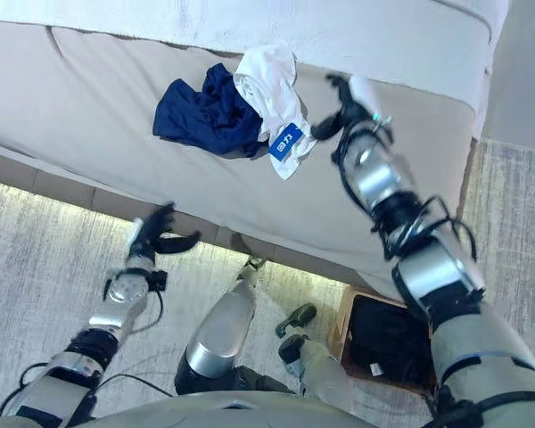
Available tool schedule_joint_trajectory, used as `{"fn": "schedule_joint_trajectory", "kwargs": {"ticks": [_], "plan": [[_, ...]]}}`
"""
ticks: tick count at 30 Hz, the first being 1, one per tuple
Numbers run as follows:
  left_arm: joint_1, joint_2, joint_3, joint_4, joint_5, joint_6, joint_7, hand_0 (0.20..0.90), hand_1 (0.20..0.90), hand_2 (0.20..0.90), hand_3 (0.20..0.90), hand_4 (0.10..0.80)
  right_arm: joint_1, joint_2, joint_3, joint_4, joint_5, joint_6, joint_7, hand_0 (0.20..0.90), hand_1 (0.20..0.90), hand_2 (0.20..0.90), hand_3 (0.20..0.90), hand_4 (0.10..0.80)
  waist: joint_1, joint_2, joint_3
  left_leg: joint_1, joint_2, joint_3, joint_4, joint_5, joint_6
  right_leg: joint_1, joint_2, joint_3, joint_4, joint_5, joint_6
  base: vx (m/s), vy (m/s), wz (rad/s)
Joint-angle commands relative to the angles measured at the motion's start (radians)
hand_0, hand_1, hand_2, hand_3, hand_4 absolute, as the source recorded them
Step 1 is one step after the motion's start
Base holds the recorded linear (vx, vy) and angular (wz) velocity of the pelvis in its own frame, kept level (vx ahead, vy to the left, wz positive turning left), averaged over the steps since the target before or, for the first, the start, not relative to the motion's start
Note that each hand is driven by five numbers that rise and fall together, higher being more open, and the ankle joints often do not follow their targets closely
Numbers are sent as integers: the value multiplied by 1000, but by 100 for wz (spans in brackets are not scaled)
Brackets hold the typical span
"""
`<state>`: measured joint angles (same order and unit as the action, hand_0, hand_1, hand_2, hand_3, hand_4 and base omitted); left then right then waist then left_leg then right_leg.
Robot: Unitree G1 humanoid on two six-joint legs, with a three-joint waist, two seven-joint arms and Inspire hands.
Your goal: Pick up the clothes from the bed and place them into the basket
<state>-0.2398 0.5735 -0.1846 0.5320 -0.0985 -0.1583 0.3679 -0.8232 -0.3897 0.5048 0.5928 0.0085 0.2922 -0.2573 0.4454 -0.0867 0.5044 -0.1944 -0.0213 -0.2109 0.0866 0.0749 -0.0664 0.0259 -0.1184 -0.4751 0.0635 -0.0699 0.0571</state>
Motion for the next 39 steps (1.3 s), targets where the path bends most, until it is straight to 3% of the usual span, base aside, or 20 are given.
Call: {"fn": "schedule_joint_trajectory", "kwargs": {"ticks": [1,6,11,17,21,25,32,39], "plan": [[7,125,109,-33,178,-4,150,900,900,900,900,800,211,37,16,-77,-23,-32,-76,900,900,900,900,800,-73,20,-172,62,-50,48,-63,-74,103,-11,-64,79,119,65,33,73,64,-32],[1,282,205,16,233,37,186,900,900,900,900,800,462,44,22,-98,-78,-79,-22,900,900,900,900,800,-150,53,-211,94,-54,89,-70,-94,117,-12,-63,159,112,74,51,23,74,-40],[-8,356,229,30,262,87,189,900,900,900,900,800,546,24,27,-62,-108,-117,41,900,900,900,900,800,-192,65,-204,90,-55,111,-63,-107,129,-36,-58,212,102,93,63,-18,-4,-40],[-101,442,217,138,267,170,131,900,900,900,900,800,574,8,12,-35,-126,-137,81,900,900,900,900,800,-246,55,-169,63,-47,150,-34,-127,139,-83,-43,274,105,102,67,-64,9,-31],[-224,516,176,246,244,257,52,900,900,900,900,800,563,-14,23,-55,-111,-163,84,900,900,900,900,800,-287,18,-107,3,-38,190,44,-162,146,-136,-26,317,100,105,60,-108,11,-25],[-291,548,143,278,248,323,10,900,900,900,900,800,549,-23,21,-86,-88,-167,57,900,900,900,900,800,-303,-22,-54,-56,-33,218,118,-191,151,-171,-9,340,93,110,55,-88,2,-25],[-357,578,120,331,223,346,-73,900,900,900,900,800,536,-36,-29,-148,-40,-184,-9,900,900,900,900,800,-327,-73,16,-167,-20,259,246,-231,161,-269,5,347,149,126,45,-68,25,-19],[-348,506,115,343,168,358,-98,900,900,900,900,800,558,-64,-149,-209,-33,-195,-77,900,900,900,900,800,-379,-89,16,-375,11,284,416,-278,165,-494,25,329,313,77,15,-62,119,-13]]}}
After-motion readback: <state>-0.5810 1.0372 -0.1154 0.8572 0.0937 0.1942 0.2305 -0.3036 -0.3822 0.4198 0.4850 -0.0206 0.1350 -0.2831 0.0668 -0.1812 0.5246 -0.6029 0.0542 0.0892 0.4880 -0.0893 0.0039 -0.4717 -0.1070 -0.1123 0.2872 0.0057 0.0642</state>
